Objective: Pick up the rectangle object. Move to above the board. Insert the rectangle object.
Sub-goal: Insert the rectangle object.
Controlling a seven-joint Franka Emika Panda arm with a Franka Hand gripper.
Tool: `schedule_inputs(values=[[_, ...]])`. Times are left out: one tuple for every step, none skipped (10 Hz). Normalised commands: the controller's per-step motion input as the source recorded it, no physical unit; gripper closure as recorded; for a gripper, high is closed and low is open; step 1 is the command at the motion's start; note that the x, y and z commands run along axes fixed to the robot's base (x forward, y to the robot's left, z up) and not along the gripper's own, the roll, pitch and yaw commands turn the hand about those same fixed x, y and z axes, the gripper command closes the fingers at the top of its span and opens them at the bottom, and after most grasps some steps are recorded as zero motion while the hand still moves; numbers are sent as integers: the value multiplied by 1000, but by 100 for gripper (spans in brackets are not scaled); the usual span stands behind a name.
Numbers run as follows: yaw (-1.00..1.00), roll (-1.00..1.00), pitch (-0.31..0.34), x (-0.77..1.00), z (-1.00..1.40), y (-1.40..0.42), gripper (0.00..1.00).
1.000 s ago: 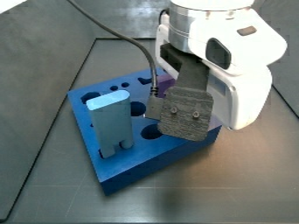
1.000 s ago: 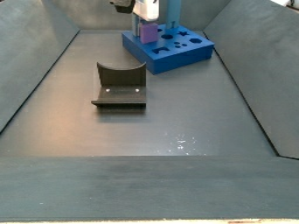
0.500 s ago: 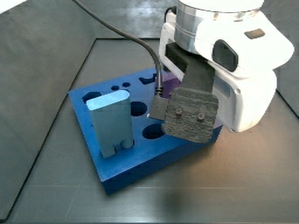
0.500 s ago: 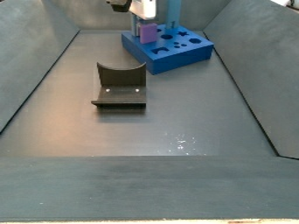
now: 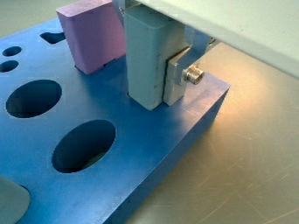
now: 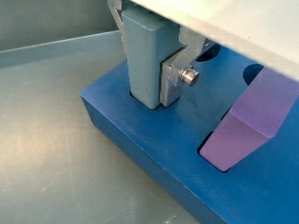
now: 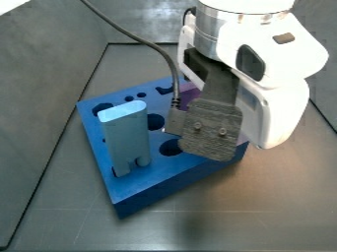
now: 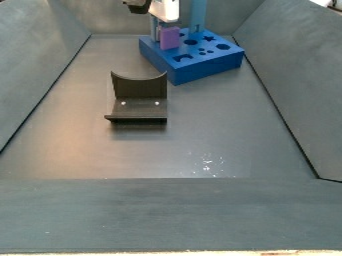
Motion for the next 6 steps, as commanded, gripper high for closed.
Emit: schedule_inputs(values=[[0,0,0,-317,-1000,0,100],[0,0,-14,-317,-1000,0,100],[0,0,-14,-303,-1000,0,100],[0,-17,106,66,-374,17,100],[0,0,-49,-20,0,0,100],[0,0,0,0,0,0,100]])
